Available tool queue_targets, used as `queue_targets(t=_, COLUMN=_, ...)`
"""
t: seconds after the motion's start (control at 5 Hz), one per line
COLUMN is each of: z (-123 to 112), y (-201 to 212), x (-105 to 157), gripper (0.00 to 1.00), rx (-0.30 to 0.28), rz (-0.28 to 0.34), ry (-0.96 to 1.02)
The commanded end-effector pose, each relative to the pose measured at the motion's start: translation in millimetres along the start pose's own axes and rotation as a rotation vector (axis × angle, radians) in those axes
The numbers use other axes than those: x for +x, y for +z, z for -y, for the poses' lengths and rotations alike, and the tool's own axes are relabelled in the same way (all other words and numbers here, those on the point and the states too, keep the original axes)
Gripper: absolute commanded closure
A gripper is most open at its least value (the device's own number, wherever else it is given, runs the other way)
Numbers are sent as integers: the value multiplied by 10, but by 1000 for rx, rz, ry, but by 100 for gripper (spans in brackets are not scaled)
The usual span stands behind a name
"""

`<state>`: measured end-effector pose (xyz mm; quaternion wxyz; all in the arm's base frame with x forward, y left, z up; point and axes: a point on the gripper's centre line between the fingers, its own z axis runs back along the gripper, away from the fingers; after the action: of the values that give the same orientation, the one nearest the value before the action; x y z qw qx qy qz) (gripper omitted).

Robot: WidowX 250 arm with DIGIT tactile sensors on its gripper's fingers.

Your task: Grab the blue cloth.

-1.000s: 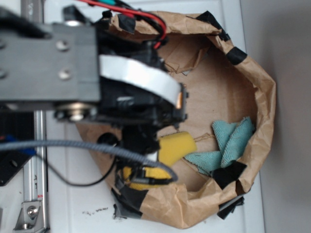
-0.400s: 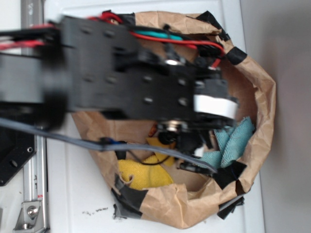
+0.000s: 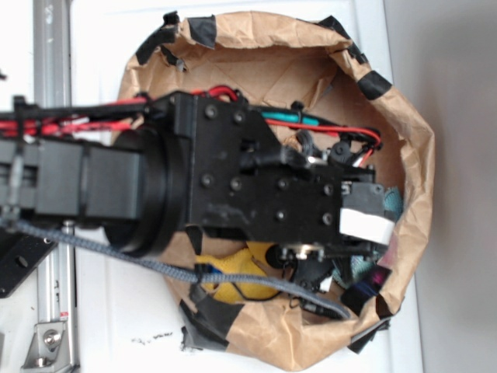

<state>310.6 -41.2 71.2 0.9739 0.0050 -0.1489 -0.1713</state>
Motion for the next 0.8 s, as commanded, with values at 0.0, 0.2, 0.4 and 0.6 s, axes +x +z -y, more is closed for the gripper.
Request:
queue_targets(t=0.0, z=105, y=-80, x=350, gripper=0, rx=4, rz=107, ry=-75)
queue_targets(t=0.2, z=90, y=-296, x=422, gripper=0, rx=20, rz=94, ry=-97)
queue_targets(t=0.4, z=24, y=-374, x=356, gripper=0, rx=9, rz=77, ry=-65)
queue_targets(t=0.6, z=-96, y=-272, x=260, gripper=100, rx=38, rz=69, ry=-3)
